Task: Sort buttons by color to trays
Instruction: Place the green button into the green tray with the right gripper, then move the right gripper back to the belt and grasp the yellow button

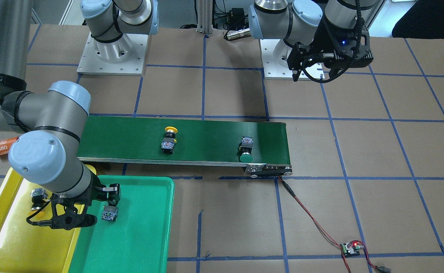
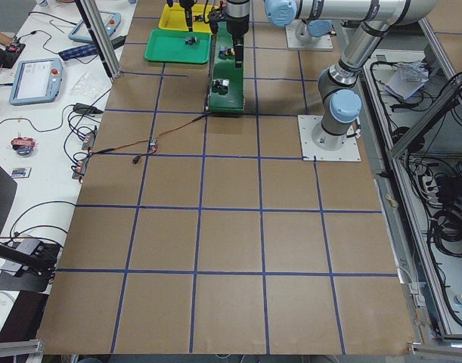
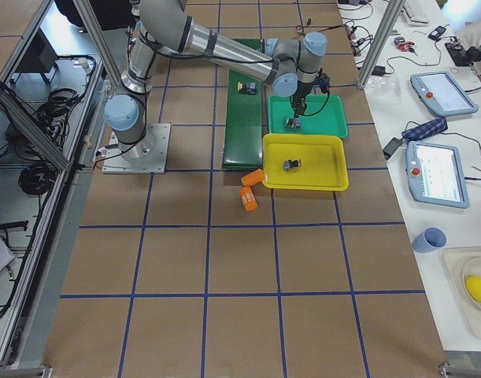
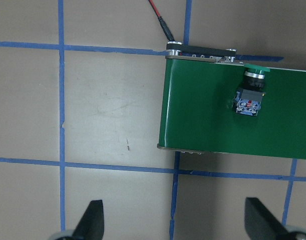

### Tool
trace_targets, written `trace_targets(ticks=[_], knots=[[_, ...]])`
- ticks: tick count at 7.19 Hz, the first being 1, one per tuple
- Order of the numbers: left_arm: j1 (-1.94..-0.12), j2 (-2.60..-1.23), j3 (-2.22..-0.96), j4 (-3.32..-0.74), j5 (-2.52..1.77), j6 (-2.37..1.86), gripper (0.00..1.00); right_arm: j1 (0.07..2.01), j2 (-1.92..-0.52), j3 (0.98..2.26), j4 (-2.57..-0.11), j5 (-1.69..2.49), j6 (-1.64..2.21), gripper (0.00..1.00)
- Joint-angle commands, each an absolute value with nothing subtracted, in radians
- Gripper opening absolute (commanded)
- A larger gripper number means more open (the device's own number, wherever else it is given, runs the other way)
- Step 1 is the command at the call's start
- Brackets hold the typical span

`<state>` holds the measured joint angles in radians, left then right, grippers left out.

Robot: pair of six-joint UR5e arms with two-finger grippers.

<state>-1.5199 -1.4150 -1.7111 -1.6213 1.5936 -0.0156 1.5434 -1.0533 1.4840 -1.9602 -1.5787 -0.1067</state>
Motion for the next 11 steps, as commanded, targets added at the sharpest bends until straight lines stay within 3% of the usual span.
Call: trace_targets(ticks=[1,7,11], knots=[[-1.522,-1.413,-1.713,-1.623,1.592,-0.012,1.0,1.542,-1.084,1.52,-1.957,-1.58,-0.123,1.0],[-1.516,-1.413,-1.712,-1.617,1.574,-0.003,1.0,1.453,-1.454,1.836,-1.932,-1.597,-0.217,1.0],[-1.516,-1.413,-1.713,-1.62,1.577,-0.005,1.0,1.417,-1.503,1.968,-1.896,-1.579,-0.225,0.95]])
